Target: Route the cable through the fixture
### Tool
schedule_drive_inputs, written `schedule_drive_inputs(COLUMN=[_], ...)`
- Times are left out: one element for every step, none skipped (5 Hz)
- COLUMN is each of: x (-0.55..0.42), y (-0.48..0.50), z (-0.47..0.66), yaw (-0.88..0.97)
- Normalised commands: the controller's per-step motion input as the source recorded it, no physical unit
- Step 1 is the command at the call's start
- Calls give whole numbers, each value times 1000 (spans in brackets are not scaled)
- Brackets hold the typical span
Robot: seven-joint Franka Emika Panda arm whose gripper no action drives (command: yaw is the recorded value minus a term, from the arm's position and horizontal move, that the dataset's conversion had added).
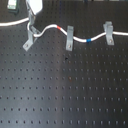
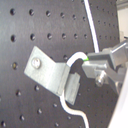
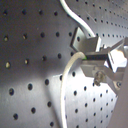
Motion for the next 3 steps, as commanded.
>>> schedule_drive_inputs(x=[-23, 332, 292], y=[256, 372, 170], z=[10, 128, 58], yaw=[257, 191, 114])
